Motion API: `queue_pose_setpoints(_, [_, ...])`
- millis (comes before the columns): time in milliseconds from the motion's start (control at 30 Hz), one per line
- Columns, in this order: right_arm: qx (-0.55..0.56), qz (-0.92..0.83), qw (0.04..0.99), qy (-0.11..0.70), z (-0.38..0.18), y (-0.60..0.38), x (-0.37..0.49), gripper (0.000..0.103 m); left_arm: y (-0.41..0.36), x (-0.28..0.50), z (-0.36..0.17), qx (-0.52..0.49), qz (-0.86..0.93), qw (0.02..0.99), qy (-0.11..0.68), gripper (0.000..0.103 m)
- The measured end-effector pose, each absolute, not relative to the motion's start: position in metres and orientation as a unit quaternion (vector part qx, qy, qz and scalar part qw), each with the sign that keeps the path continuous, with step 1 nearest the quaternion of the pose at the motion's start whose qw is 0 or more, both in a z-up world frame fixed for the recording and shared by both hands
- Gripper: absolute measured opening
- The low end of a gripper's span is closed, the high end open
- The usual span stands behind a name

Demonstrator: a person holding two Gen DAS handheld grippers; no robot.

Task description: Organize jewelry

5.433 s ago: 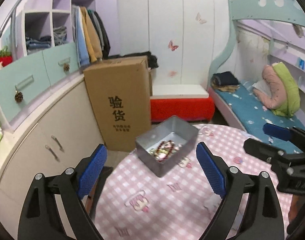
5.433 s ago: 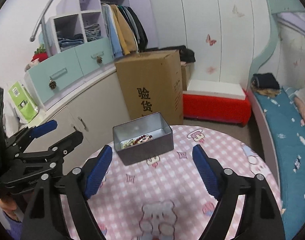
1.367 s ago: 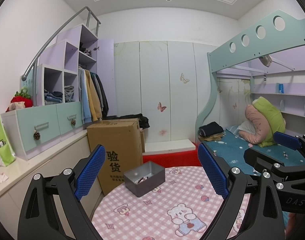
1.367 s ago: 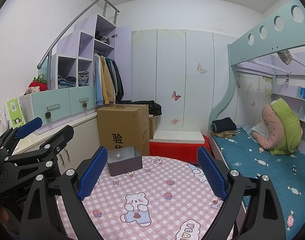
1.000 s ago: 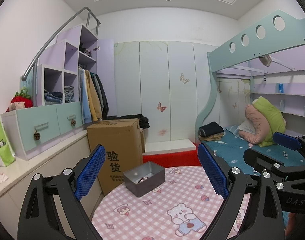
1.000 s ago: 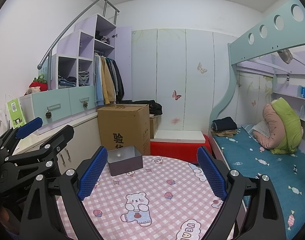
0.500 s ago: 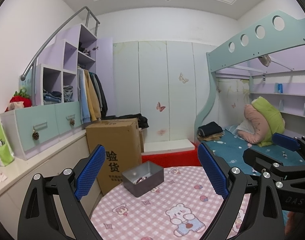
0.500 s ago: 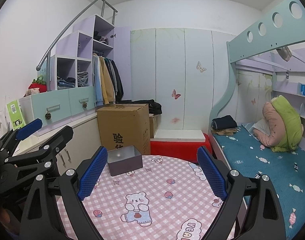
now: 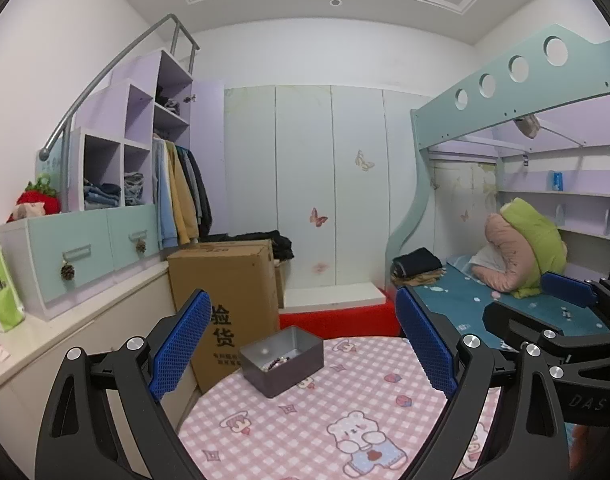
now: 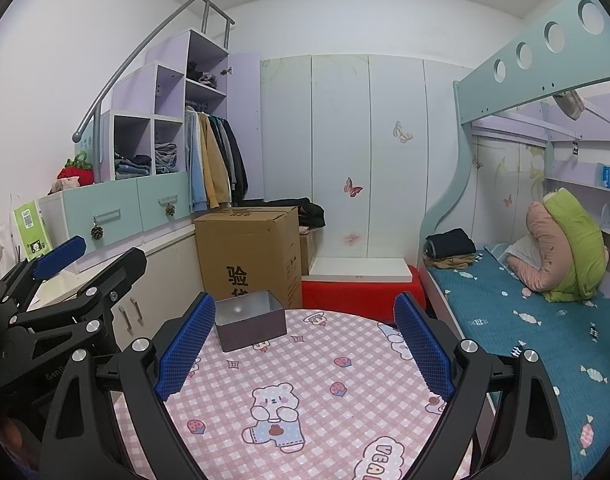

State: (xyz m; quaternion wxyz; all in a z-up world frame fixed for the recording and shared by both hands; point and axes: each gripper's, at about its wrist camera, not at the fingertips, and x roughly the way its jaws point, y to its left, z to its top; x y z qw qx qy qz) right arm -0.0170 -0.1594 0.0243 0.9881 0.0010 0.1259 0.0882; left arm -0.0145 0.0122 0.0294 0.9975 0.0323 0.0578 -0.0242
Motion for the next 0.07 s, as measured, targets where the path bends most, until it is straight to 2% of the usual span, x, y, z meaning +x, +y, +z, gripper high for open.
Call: queue_pose_setpoints(67, [0.0,0.088,0.988,0.127,0.0241,-0.159,-0.0162,0.089,0.0117,-0.0147,0.0295,0.033,-0.022,0.998,0.057,0.09])
